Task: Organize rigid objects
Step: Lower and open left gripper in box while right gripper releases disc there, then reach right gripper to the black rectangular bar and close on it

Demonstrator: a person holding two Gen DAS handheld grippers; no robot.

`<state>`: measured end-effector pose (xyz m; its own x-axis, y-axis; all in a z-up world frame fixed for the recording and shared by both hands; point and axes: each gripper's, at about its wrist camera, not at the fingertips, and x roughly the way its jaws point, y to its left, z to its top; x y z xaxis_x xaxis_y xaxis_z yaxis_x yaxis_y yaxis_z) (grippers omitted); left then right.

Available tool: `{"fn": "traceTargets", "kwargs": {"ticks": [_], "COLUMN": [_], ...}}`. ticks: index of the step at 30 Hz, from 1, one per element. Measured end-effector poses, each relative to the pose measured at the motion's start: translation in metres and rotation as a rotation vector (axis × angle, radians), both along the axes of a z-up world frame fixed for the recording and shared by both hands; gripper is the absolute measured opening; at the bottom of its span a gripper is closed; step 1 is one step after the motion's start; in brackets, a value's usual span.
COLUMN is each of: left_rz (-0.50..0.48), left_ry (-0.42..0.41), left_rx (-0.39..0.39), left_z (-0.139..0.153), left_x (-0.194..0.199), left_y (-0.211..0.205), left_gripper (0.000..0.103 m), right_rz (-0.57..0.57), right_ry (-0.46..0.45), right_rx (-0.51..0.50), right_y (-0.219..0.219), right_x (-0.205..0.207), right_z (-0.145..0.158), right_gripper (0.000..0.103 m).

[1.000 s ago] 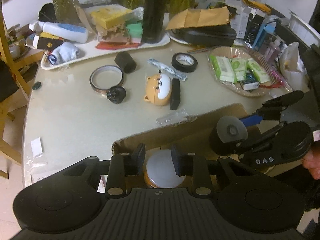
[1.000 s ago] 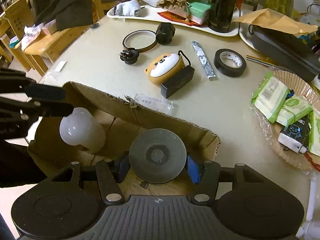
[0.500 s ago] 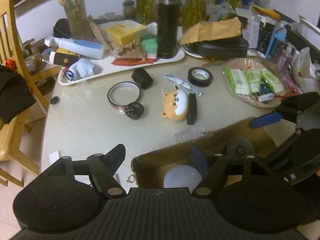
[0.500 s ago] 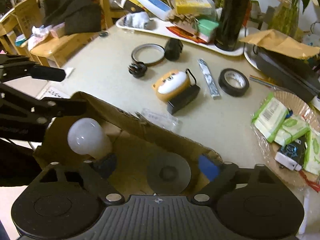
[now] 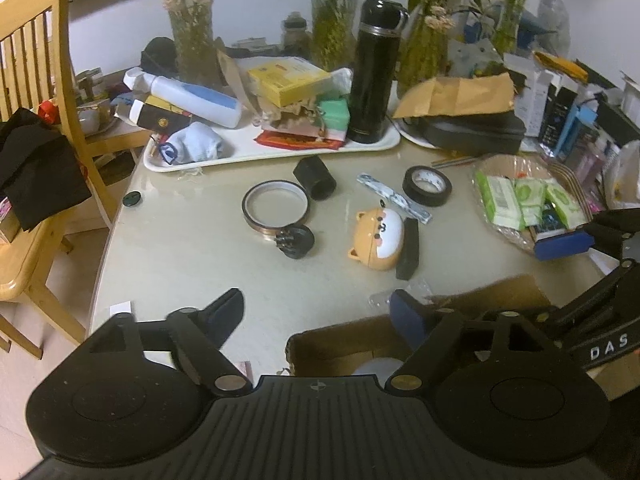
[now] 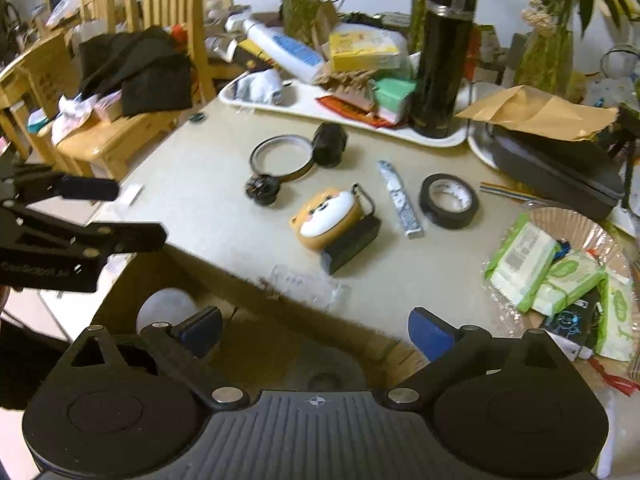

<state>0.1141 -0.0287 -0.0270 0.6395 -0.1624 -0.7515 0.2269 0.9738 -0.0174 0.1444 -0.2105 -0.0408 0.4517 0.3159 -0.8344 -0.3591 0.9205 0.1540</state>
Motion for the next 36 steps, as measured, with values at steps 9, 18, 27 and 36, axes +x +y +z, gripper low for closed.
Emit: {"fn": "traceTargets", "kwargs": {"ticks": [9,18,27,36], "left_rz": [0.02,0.038,0.056,0.058], "left_ry": [0.0,0.02,0.052,0.067], "left_rx": [-0.013,-0.036,-0.034,-0.01], "left_z": [0.0,0.004,0.006,0.007], "left_x": [0.0,0.003,0.007,0.008], "left_y": [0.003,0.009,0.014,0.015], "left_gripper": [0.088,0.088,0.088,0.088], "right_rz": [-0.096,-0.102,-0.073,-0.051], "right_ry": [-0.025,-0.024,0.002,0.03], "right_rx": [-0.004,-0.03,-0.043,-0.062], "right_y": [-0.017,-0.014,0.0,0.011], "right_x": [0.011,0.029,0.045,0.057], "right_z": [-0.002,-0.011,-0.018,-0.026], "right_gripper": [0.1,0.1,0.094,0.093]}}
